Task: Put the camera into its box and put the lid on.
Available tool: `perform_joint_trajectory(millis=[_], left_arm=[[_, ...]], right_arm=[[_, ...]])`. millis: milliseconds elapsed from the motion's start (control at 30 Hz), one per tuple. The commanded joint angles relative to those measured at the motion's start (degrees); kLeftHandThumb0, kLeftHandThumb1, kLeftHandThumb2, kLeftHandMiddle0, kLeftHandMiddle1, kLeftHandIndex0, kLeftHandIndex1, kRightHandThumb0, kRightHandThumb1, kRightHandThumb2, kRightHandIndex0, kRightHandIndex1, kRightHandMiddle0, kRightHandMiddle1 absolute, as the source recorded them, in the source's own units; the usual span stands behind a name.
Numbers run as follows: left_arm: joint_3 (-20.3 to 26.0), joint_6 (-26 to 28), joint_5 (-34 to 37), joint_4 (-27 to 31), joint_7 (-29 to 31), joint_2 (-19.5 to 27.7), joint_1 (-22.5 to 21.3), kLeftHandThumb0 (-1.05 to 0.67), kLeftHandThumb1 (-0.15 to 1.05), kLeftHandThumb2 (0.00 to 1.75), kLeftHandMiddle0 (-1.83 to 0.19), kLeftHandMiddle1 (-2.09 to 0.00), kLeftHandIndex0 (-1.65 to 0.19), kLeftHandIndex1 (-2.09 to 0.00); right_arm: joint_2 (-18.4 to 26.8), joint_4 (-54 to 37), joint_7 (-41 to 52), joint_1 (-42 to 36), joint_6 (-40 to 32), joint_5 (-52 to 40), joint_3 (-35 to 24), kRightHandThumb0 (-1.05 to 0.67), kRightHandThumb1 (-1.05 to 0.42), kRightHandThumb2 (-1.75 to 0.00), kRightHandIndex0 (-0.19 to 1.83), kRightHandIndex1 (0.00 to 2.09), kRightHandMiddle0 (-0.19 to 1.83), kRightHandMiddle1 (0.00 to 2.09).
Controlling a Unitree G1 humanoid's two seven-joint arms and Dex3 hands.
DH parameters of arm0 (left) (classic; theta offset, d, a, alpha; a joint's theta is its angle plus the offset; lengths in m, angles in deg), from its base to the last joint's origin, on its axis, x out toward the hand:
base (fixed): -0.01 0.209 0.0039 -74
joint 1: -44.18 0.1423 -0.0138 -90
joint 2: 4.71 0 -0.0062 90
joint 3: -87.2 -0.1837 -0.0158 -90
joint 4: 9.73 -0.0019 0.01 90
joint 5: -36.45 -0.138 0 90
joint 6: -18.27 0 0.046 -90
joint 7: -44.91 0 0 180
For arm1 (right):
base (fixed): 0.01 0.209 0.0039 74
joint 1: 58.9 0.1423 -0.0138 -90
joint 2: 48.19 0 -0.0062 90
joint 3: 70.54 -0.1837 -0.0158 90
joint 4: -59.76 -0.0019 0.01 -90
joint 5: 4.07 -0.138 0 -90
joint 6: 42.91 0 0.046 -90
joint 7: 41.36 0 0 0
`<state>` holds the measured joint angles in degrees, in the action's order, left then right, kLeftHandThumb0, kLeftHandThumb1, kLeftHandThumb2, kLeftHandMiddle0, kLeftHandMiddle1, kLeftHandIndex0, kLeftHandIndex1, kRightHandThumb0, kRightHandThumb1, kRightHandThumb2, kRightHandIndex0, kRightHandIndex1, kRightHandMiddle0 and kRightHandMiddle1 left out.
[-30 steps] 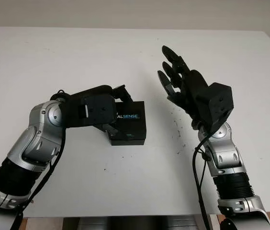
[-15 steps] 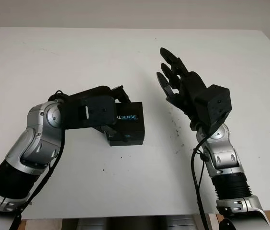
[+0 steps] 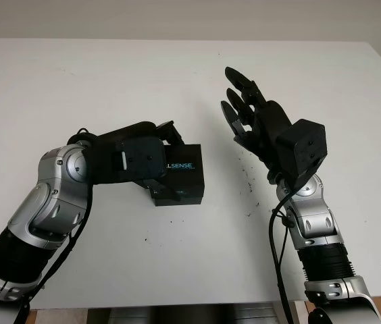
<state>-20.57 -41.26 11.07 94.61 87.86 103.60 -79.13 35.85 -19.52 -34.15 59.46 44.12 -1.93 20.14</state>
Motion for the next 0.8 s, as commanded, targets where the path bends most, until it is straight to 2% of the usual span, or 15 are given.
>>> perform_joint_trajectory(millis=[0,533,700,767], left_arm=[[-1.0,-0.1,0.3,1.5,0.6,-0.1,1.7,-0.13,0.94,0.06,-0.16,-2.09,-0.17,-2.09],[-0.9,0.8,-1.2,1.7,0.2,-0.5,2.0,-0.16,0.94,0.06,-0.1,-2.09,-0.13,-2.09],[-1.9,3.4,-2.5,2.3,0.6,-0.6,1.9,-0.16,0.95,0.06,-0.06,-2.09,-0.13,-2.09],[-2.2,3.9,-2.9,2.6,0.6,-0.6,2.0,-0.15,0.95,0.06,-0.01,-2.02,-0.1,-2.09]], right_arm=[[-0.3,-0.5,-0.3,-0.3,-0.2,-0.2,-0.4,-0.66,-1.05,-0.46,0.13,0.05,-0.07,0.39],[-0.7,-0.1,-0.1,-0.2,-0.1,-1.1,-0.2,-0.64,-1.05,-0.47,0.11,0.05,-0.15,0.52],[-0.8,-0.4,-0.1,-0.2,-0.6,-1.3,-0.3,-0.64,-1.05,-0.47,0.12,0.05,-0.16,0.55],[-0.8,-0.3,0.0,-0.2,-0.6,-1.3,-0.3,-0.64,-1.05,-0.47,0.12,0.05,-0.16,0.56]])
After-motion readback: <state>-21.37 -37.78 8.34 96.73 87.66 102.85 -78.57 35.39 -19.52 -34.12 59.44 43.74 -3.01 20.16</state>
